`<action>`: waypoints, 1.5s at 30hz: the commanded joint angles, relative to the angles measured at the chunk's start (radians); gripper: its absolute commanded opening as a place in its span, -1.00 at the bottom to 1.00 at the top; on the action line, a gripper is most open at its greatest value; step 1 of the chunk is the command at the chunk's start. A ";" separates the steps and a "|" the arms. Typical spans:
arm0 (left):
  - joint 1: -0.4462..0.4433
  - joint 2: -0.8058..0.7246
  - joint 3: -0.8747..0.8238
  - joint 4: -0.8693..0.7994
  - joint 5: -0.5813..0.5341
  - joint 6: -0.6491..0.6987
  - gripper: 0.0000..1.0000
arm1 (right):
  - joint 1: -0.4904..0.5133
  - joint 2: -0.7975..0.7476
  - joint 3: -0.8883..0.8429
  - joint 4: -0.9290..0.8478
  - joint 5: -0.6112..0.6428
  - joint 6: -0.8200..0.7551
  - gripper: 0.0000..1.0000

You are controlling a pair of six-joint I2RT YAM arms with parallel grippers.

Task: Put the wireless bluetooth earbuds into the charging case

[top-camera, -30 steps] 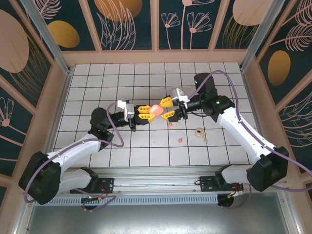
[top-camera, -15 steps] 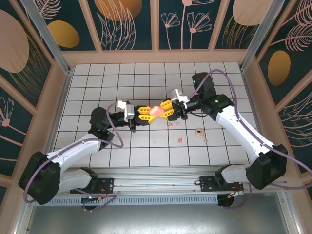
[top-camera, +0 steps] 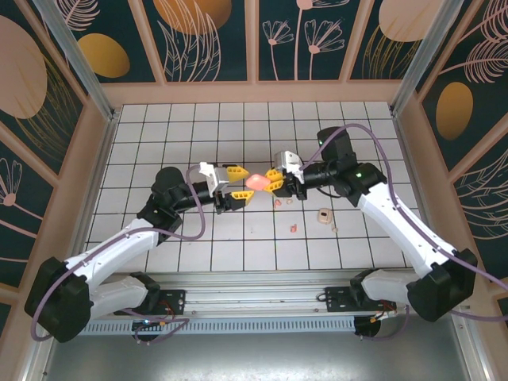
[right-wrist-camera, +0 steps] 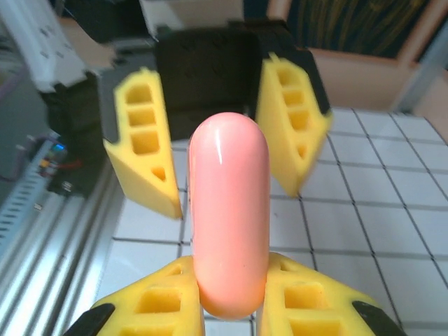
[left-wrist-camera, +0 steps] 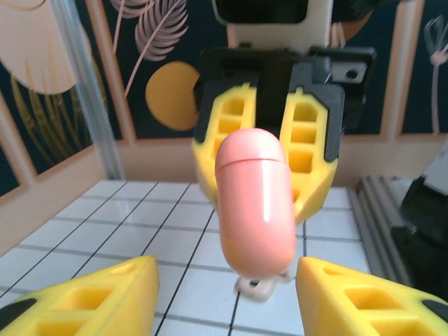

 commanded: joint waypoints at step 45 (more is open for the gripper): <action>-0.010 0.059 0.088 -0.341 0.102 0.282 -0.31 | 0.210 0.029 -0.004 -0.046 0.406 -0.218 -0.73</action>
